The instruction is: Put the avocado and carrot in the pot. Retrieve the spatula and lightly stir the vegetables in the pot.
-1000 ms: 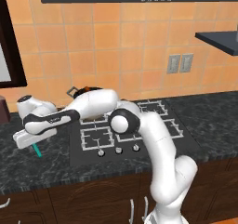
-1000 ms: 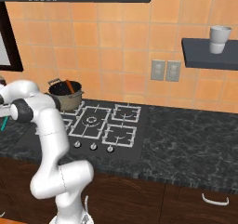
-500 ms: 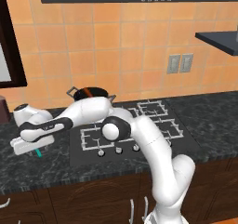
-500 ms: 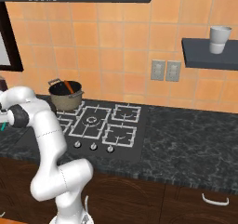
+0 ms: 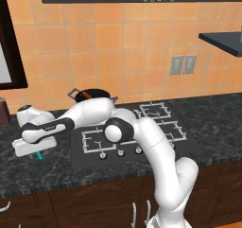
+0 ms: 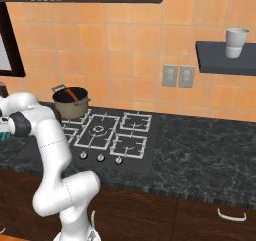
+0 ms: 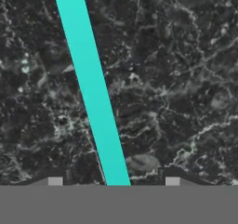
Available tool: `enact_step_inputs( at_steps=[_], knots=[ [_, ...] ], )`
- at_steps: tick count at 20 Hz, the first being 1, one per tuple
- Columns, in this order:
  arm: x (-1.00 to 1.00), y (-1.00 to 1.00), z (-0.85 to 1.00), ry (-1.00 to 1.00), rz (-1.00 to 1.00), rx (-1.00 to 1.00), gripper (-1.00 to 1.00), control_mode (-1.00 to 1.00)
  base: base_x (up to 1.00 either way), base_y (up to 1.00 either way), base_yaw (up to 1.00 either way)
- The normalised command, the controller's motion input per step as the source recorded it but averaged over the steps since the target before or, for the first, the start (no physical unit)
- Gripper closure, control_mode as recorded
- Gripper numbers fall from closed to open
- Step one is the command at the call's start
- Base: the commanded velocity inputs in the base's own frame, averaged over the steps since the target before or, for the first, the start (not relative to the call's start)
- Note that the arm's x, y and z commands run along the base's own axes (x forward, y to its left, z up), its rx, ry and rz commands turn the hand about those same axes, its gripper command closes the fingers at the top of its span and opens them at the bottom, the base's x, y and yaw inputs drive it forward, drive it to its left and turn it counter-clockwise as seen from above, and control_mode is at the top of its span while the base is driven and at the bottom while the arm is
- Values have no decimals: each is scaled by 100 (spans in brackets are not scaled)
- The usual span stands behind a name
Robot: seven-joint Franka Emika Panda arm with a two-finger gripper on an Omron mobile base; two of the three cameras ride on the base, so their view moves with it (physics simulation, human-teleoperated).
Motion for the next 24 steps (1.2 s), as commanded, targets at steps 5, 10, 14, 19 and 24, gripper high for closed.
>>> enact_step_inputs(
  at_steps=[5,10,14,19,24],
  knots=[
    [-2,-4,-20,4,0,1,100,-100,0,0,0],
    [-10,-17,13,0,0,3,100,-100,0,0,0],
    [-31,-23,76,0,0,5,100,-100,0,0,0],
    [-49,-48,89,0,0,19,100,-100,0,0,0],
    [-8,-66,91,0,-2,31,100,-100,0,0,0]
  ],
)
